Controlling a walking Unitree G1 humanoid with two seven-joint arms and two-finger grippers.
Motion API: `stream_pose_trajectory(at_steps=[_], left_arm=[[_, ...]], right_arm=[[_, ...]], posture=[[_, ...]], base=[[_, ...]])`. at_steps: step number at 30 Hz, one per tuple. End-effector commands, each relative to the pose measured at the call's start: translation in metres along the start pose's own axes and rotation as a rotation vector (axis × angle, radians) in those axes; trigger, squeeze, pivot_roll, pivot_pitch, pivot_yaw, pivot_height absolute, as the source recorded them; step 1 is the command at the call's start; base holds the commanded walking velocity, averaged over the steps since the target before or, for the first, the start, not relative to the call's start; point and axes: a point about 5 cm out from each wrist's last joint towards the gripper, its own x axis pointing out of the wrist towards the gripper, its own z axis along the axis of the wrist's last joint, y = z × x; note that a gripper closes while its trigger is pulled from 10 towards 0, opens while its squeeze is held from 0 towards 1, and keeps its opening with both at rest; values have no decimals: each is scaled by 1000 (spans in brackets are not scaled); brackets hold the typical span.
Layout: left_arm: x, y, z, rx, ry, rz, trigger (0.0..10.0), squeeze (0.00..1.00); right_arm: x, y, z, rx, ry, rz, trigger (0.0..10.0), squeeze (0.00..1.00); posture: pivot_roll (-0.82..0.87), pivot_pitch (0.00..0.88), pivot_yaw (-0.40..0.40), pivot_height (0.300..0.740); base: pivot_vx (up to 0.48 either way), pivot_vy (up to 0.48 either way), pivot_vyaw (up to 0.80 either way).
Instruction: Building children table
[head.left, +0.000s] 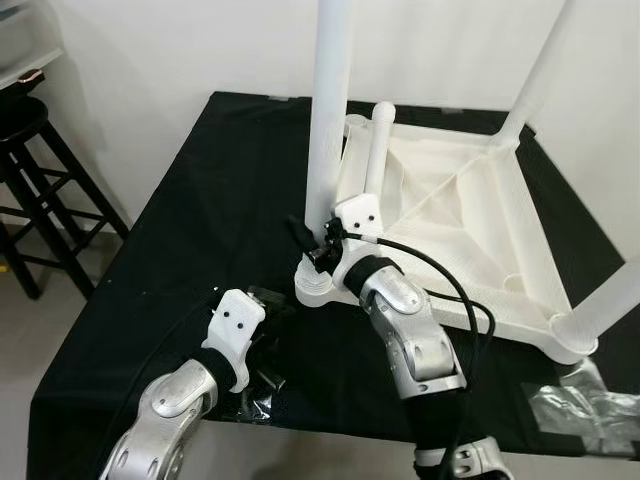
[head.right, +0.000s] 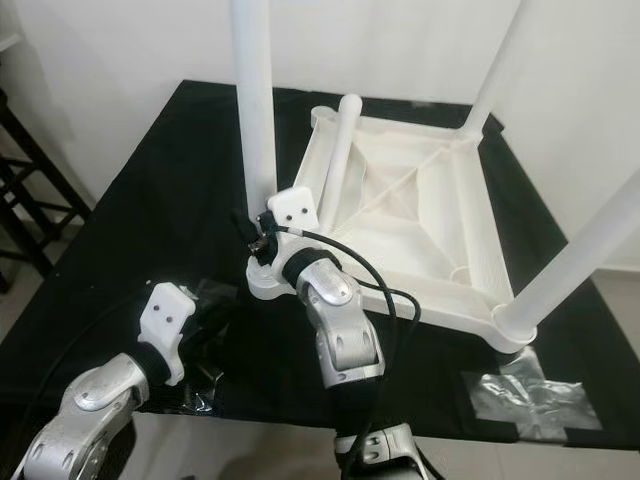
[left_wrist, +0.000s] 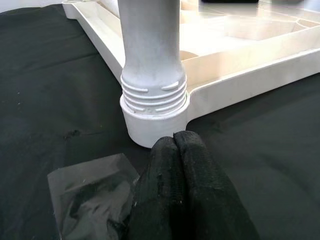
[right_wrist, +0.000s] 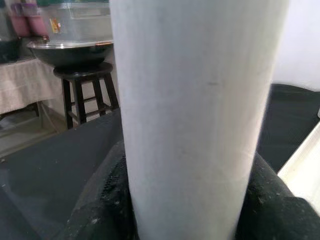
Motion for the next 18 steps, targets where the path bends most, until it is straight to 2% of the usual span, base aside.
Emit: stream_pose_trajectory(at_steps=[1, 3, 5, 9, 11, 12, 13, 18], left_arm=[[-2, 2, -4, 9, 21, 0, 10000, 0], [-1, 2, -4, 9, 22, -1, 10000, 0], [-1, 2, -4, 10, 21, -1, 10000, 0], [1, 1, -3, 13, 18, 3, 10000, 0], [1, 1, -3, 13, 18, 3, 10000, 0], [1, 1, -3, 15, 17, 5, 10000, 0], [1, 0, -2, 18, 17, 6, 10000, 0], [0, 0, -2, 23, 17, 8, 10000, 0]], right_arm=[[-2, 3, -16, 55, 99, 21, 10000, 1000], [1, 1, -9, 66, 79, 110, 10000, 1000], [5, -9, 1, 75, 31, 175, 10000, 1000], [7, -31, 12, 76, -12, 407, 10000, 1000], [7, -31, 12, 76, -12, 407, 10000, 1000], [4, -38, 13, 42, -2, 535, 10000, 0], [2, -41, 14, 30, 4, 609, 10000, 0], [2, -50, 17, 16, 33, 709, 10000, 0]], posture=[[61, 93, -24, 740], [67, 95, -23, 740], [72, 94, -27, 740], [80, 92, -33, 740], [80, 92, -33, 740], [92, 88, -35, 740], [104, 85, -37, 740], [118, 86, -45, 740]], base=[[0, 0, 0], [0, 0, 0], [0, 0, 0], [0, 0, 0], [0, 0, 0], [0, 0, 0], [0, 0, 0], [0, 0, 0]])
